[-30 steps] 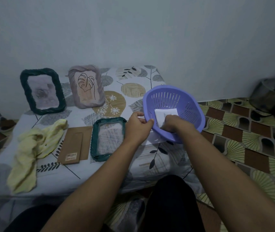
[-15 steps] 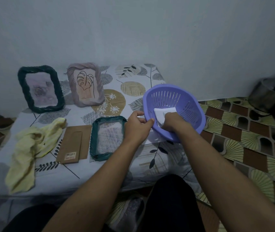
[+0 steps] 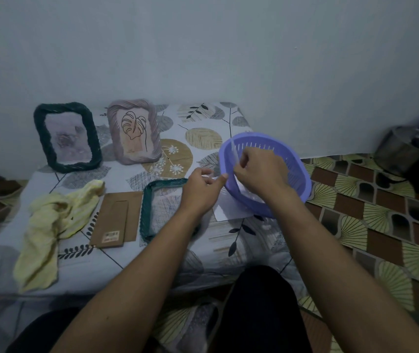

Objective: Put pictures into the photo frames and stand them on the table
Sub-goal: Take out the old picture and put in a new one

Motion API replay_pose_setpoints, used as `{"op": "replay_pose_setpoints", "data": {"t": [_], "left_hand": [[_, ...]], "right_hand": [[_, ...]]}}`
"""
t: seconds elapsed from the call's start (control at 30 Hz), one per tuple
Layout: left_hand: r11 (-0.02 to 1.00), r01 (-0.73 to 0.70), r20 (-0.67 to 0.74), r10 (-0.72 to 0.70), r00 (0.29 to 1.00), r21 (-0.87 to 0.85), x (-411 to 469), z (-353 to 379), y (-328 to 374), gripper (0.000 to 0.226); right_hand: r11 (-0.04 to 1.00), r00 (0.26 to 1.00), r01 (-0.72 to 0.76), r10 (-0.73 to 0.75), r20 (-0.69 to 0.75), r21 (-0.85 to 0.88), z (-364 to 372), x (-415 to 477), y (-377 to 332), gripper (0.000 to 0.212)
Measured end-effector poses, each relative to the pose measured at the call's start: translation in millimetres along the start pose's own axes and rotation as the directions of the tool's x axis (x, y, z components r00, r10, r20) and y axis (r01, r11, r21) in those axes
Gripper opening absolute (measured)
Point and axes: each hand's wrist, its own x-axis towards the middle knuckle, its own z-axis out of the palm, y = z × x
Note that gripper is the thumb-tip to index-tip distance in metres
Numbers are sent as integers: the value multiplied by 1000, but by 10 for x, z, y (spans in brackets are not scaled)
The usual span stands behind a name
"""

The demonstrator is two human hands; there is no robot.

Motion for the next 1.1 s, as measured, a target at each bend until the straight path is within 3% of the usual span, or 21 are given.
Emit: {"op": "replay_pose_setpoints", "data": {"t": [0.17,0.3,0.47,0.6,0.8,0.93,1.1], "left_hand": [[993,10,-29,-13,999,-117,-34,-261,-36,30],[945,149,131,-115,985,-289,-148,-483,-144,35],[811,252,144,-207,968,-528,-254,-741,-383,28],[782,243,135,-202,970,-574,-278,-945,-557,27],[888,158,-69,-207,976,-432,-251,-1140,-832,26],[987,40,-197,-71,978,-154,-286,-1187,-856,18],[980,-19,-256,71,964,199,-322,-1112,-961,16]], "right_hand": [[957,954,227,-182,-237,180,-86,-223,-463,16],[900,922,343,-268,-279,269,42,-357,-782,17],[846,948,308,-235,-214,435,306,-486,-1017,17],[759,996,90,-63,-66,645,481,-522,-1085,22],[557,964,-266,174,202,787,745,-534,-946,14],[630,944,-328,195,265,704,909,-601,-823,22],[797,944,-293,156,289,528,1036,-669,-700,23]]}}
